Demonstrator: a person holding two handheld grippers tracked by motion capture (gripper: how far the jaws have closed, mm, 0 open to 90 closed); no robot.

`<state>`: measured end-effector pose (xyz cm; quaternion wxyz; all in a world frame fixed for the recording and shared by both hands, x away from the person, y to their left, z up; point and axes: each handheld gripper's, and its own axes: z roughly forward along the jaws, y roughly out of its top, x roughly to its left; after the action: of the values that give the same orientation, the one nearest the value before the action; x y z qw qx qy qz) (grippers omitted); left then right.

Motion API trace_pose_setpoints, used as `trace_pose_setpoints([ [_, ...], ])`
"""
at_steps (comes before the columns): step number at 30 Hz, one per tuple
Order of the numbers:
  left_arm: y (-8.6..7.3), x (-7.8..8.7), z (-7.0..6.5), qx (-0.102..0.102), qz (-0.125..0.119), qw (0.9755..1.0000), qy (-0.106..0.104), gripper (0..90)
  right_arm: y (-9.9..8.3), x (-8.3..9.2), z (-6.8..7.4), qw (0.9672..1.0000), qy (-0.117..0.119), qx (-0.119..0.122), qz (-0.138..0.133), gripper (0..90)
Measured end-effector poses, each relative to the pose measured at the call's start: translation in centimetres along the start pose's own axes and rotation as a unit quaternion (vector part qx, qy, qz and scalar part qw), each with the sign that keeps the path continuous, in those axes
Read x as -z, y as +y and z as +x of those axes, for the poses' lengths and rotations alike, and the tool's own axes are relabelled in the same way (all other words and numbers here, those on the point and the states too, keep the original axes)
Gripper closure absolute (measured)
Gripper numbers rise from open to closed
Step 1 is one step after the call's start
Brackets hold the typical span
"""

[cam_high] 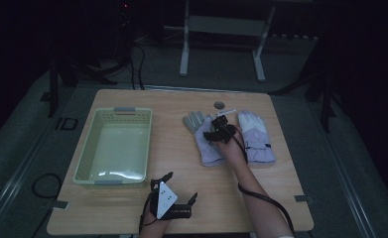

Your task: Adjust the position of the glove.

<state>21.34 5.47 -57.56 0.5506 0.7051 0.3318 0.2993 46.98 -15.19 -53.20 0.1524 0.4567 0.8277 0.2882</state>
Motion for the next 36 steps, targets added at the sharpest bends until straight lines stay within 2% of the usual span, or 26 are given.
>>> trace_pose_setpoints([
  [3, 0.0, 0.0, 0.0, 0.002, 0.001, 1.0, 0.0, 0.0, -0.2, -0.6, -0.2, 0.9998, 0.007, -0.01, 0.014, 43.3],
  [6, 0.0, 0.0, 0.0, 0.001, 0.001, 1.0, 0.001, 0.0, -0.2, -0.7, -0.2, 0.9995, 0.02, -0.012, 0.02, 55.6],
  [7, 0.0, 0.0, 0.0, 0.001, 0.001, 1.0, 0.001, 0.0, -0.2, -0.7, -0.2, 0.9995, 0.02, -0.012, 0.02, 55.6],
  [8, 0.0, 0.0, 0.0, 0.001, 0.001, 1.0, 0.001, 0.0, -0.1, -0.7, -0.1, 0.9993, 0.025, -0.009, 0.025, 63.7],
  [11, 0.0, 0.0, 0.0, 0.002, 0.001, 1.0, 0.001, 0.0, 0.2, -0.7, 0.3, 0.9991, 0.02, -0.019, 0.033, 74.2],
  [13, 0.0, 0.0, 0.0, 0.003, 0.001, 1.0, 0.001, 0.0, 0.2, -0.7, 0.5, 0.9993, 0.019, -0.004, 0.031, 78.5],
  [17, 0.0, 0.0, 0.0, 0.003, 0.001, 1.0, 0.001, 0.0, 0.1, -0.1, 0.3, 0.9988, 0.027, -0.035, 0.021, 83.1],
  [23, 0.0, 0.0, 0.1, 0.004, 0.001, 1.0, 0.001, 0.0, 0.6, 2.9, 1.0, 0.9978, 0.026, -0.059, -0.016, 83.8],
  [29, 0.0, 0.0, 0.1, 0.004, 0.001, 1.0, 0.001, 0.0, 1.3, 7.0, 2.3, 0.9944, 0.014, -0.088, -0.058, 83.9],
  [32, 0.0, 0.0, 0.1, 0.002, 0.004, 1.0, 0.001, 0.0, 1.3, 8.4, 3.2, 0.9937, 0.005, -0.091, -0.066, 83.9],
  [36, 0.0, -0.1, 0.1, 0.008, 0.003, 1.0, -0.002, 0.0, 0.7, 9.8, 4.4, 0.9928, 0.012, -0.095, -0.072, 83.8],
])
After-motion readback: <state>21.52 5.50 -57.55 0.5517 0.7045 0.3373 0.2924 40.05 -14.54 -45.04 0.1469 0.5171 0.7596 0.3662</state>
